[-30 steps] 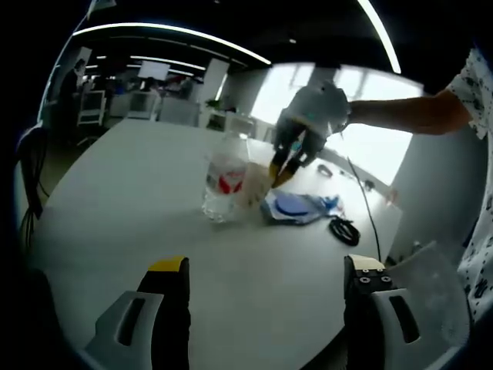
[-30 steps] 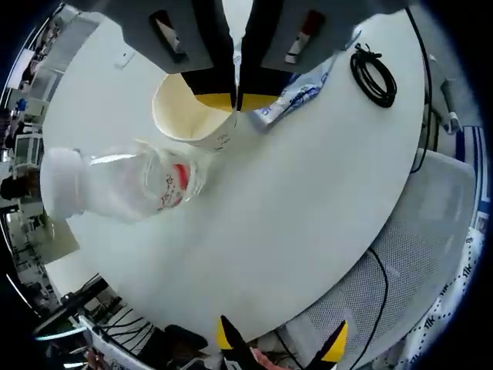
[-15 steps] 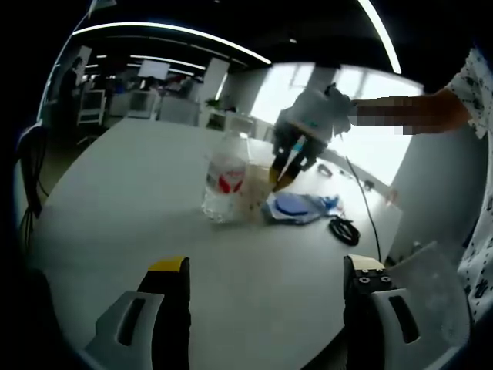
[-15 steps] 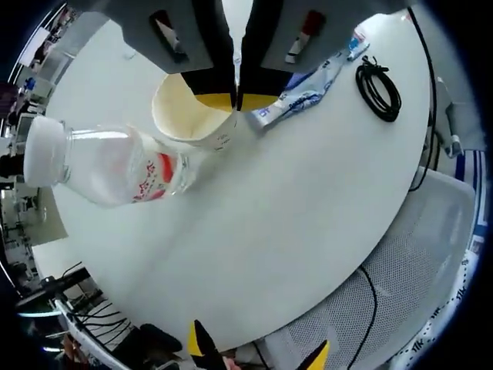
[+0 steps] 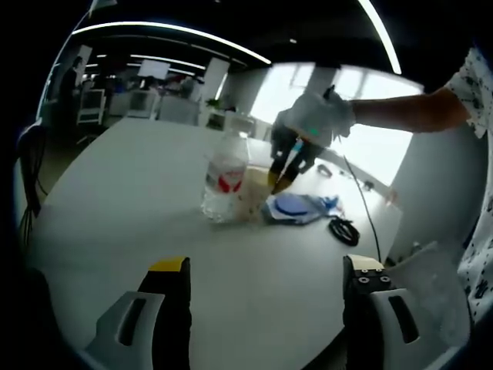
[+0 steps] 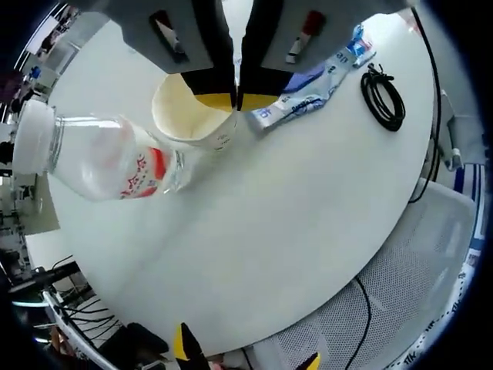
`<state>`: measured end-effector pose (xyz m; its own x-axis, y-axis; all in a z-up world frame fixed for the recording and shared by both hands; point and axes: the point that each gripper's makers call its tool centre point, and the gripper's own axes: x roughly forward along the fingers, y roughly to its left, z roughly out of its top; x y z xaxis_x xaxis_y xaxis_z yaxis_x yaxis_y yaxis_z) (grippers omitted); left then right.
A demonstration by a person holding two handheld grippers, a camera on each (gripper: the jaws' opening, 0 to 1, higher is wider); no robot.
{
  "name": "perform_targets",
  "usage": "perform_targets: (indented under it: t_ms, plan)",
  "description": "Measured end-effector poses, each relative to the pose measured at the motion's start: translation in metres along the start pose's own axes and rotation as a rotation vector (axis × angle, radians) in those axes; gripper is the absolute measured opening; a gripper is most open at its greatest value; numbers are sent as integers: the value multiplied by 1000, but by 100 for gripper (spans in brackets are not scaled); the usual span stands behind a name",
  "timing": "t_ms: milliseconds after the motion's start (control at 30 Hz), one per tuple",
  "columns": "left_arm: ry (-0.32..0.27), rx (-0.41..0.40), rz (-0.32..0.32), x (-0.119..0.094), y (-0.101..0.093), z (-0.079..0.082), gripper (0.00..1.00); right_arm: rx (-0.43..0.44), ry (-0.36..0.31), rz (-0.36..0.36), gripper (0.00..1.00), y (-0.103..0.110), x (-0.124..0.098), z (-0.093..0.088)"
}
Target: Arrange the tabletop items into an orderly group along one side of the table until the central work area is clear of visible clutter.
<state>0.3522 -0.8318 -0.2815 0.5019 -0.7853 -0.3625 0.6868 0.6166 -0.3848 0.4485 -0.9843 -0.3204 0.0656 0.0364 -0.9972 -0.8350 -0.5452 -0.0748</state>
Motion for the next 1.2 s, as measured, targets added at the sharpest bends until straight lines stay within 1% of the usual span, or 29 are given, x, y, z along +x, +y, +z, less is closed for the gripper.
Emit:
perform_targets:
  t_ms: [233, 600, 867, 933, 1000, 1200]
  plan:
    - [-2, -2, 0, 0, 0, 0, 78, -13, 14, 2, 0, 2, 3, -3]
    - [-1, -4, 3, 0, 0, -1, 78, -5, 2, 0, 0, 0, 3, -2]
    - [-3, -5, 4, 0, 0, -1, 77, 10, -12, 14, 0, 3, 4, 2]
    - [-1, -4, 4, 1, 0, -1, 77, 11, -9, 8, 3, 2, 4, 1]
    - [-1, -5, 3, 1, 0, -1, 77, 12, -8, 10, 3, 3, 4, 1]
    - [1, -4, 2, 1, -1, -1, 77, 14, -9, -3, 8, 1, 4, 1]
